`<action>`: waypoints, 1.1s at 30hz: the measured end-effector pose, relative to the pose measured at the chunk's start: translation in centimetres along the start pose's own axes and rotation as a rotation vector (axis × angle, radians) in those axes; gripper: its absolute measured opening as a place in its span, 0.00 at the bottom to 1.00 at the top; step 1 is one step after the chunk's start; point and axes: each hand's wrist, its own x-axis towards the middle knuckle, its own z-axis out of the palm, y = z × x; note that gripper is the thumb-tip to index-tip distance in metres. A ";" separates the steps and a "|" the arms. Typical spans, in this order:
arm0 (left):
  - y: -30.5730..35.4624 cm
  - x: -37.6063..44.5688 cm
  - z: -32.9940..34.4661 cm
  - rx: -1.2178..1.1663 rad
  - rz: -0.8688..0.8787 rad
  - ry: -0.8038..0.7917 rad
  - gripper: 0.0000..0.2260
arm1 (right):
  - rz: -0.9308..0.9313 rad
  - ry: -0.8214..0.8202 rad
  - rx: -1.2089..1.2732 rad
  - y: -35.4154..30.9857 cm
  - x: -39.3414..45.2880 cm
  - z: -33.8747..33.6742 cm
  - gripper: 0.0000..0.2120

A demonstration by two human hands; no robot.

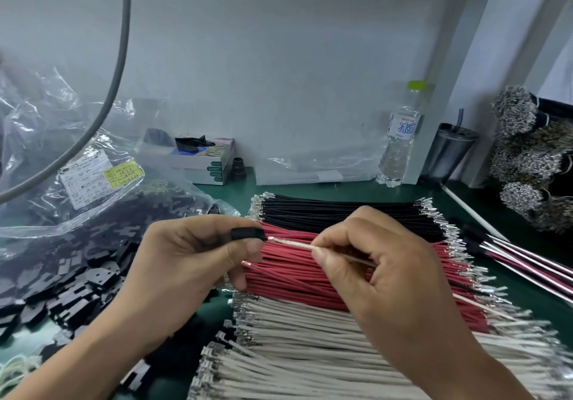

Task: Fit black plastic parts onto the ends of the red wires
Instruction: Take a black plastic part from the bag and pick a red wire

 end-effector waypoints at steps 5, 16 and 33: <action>0.1 -0.3 0.3 -0.011 0.000 -0.063 0.11 | -0.031 0.062 -0.030 0.1 -0.1 0.5 0.04; 0.4 -0.3 0.4 -0.056 -0.020 -0.084 0.12 | -0.097 0.086 -0.075 0.0 -0.1 0.8 0.04; 0.8 -0.7 0.3 0.155 0.054 -0.131 0.06 | -0.118 0.079 -0.132 0.3 -0.1 1.3 0.05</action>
